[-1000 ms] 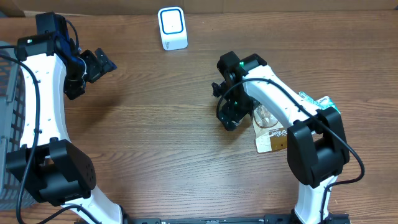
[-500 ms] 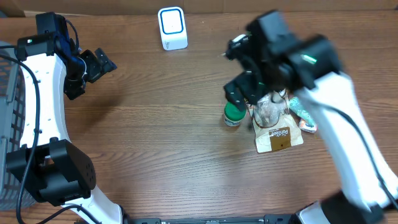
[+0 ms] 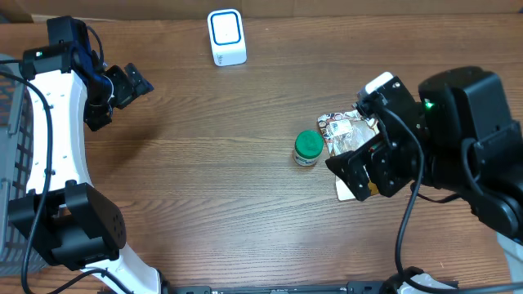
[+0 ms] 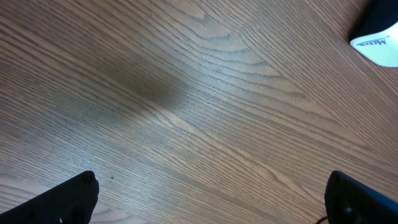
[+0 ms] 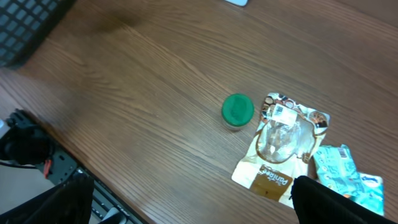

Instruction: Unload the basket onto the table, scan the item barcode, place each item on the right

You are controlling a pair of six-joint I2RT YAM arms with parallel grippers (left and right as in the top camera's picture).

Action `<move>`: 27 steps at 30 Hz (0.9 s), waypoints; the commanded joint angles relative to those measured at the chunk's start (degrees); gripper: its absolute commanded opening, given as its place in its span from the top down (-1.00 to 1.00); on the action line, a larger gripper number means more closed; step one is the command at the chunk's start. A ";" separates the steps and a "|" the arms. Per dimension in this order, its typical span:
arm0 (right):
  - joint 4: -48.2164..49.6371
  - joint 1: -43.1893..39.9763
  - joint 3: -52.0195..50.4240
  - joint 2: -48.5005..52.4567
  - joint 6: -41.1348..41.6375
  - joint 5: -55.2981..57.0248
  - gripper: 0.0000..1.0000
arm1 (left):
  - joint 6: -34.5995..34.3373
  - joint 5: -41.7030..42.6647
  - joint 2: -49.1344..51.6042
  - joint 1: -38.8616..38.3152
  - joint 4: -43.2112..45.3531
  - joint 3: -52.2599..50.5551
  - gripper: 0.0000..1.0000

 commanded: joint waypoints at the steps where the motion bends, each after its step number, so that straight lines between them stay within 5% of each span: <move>1: -0.07 -0.26 0.72 -0.22 0.42 -1.68 -0.99 | 0.48 -0.35 0.63 -0.55 0.02 0.20 -0.99; 10: 2.86 -0.55 0.31 -0.02 5.25 4.46 -1.00 | 0.48 -0.35 0.63 -0.55 0.02 0.20 -0.99; 15: 14.53 -3.69 -5.92 -4.22 8.85 8.81 -1.00 | 0.48 -0.35 0.66 -0.55 0.02 0.20 -0.99; 27: 55.47 -16.22 -52.96 -32.61 8.83 1.88 -1.00 | 0.48 -0.35 0.66 -0.55 0.02 0.20 -0.99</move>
